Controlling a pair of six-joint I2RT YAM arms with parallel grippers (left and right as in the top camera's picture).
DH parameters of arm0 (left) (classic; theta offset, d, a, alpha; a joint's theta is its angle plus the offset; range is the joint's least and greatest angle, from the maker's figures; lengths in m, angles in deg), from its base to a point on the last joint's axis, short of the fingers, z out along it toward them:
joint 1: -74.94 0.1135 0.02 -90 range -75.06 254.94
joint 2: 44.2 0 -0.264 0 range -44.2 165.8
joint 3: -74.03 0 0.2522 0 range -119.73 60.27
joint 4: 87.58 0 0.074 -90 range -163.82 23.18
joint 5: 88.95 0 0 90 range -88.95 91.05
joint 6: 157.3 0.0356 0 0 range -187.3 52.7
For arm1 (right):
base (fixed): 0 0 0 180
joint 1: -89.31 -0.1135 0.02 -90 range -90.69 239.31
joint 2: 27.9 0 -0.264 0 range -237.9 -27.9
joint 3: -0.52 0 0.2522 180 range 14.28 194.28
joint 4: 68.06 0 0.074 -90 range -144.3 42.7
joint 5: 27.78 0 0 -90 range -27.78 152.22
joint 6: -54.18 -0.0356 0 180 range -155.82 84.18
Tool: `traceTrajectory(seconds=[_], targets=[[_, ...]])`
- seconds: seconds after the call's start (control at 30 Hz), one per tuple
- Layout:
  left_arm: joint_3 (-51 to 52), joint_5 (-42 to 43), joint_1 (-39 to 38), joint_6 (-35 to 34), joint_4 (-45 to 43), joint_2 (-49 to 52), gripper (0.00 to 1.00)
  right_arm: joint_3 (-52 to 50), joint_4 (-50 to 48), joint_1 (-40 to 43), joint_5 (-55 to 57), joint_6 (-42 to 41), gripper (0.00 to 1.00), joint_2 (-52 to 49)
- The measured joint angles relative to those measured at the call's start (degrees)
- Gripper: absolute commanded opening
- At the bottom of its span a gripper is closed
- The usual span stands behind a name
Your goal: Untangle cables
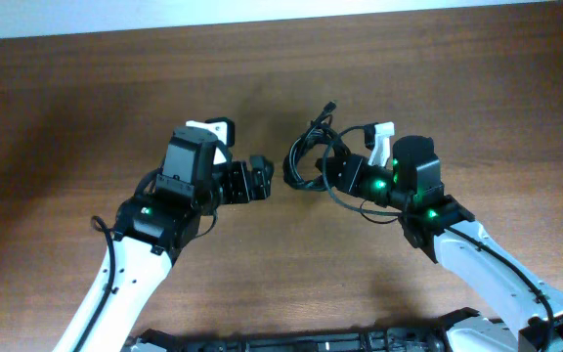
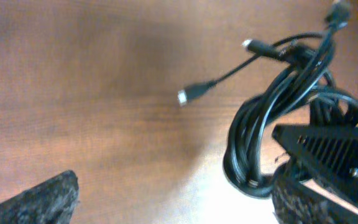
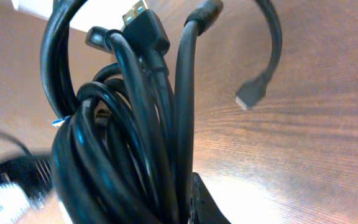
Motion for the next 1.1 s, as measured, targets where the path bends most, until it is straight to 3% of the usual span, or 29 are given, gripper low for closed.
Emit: traceTrajectory(seconds=[0.1, 0.23, 0.27, 0.37, 0.4, 0.5, 0.53, 0.57, 0.6, 0.63, 0.67, 0.7, 0.77, 0.93, 1.1], targets=[[0.0, 2.6, 0.0, -4.3, 0.5, 0.4, 0.90, 0.0, -2.6, -0.2, 1.1, -8.0, 0.04, 0.0], [-0.1, 4.6, -0.2, -12.3, -0.9, 4.0, 0.84, -0.1, -6.2, -4.5, 3.2, -11.6, 0.04, 0.0], [-0.1, 4.9, -0.4, -13.9, -2.1, 5.6, 0.76, -0.1, -6.1, -6.3, 5.2, -11.8, 0.04, 0.0], [-0.1, 5.6, -0.8, -16.4, -7.0, 8.9, 0.20, -0.1, -6.0, -9.4, 11.7, -12.7, 0.04, 0.0], [-0.1, 6.0, -1.2, -16.8, -7.9, 9.6, 0.12, -0.1, -5.7, -10.5, 13.1, -12.8, 0.04, 0.0], [-0.1, 6.9, -1.9, -17.3, -8.7, 9.9, 0.11, -0.2, -5.6, -11.5, 14.3, -12.8, 0.04, -0.2], [-0.1, 6.9, -1.9, -17.7, -9.0, 9.9, 0.19, -0.2, -5.7, -11.5, 14.4, -12.8, 0.04, -0.2], [-0.1, 6.9, -1.9, -18.1, -9.4, 9.9, 0.39, -0.2, -5.8, -11.5, 14.7, -12.9, 0.04, -0.2], [-0.1, 6.9, -1.9, -18.5, -9.7, 9.9, 0.68, -0.2, -6.0, -11.5, 14.8, -12.9, 0.04, -0.2], [-0.1, 6.8, -1.9, -18.9, -9.9, 10.0, 0.74, -0.2, -6.2, -11.5, 15.0, -13.0, 0.04, -0.2], [-0.1, 6.6, -1.8, -19.3, -9.9, 10.1, 0.72, -0.2, -6.3, -11.5, 15.3, -13.0, 0.04, -0.2], [-0.1, 6.1, -1.7, -19.7, -9.5, 10.3, 0.58, -0.2, -6.5, -11.5, 15.6, -13.0, 0.04, -0.2], [-0.1, 6.1, -1.7, -19.9, -9.1, 10.5, 0.53, -0.2, -6.4, -11.5, 15.6, -13.0, 0.04, -0.2], [-0.2, 7.6, -1.9, -20.5, -8.9, 10.5, 0.00, -0.3, -6.0, -11.8, 15.2, -12.8, 0.04, -0.2], [-0.3, 7.4, -2.4, -18.8, -7.3, 10.5, 0.00, -0.5, -5.6, -11.8, 15.2, -11.1, 0.04, -0.2]])
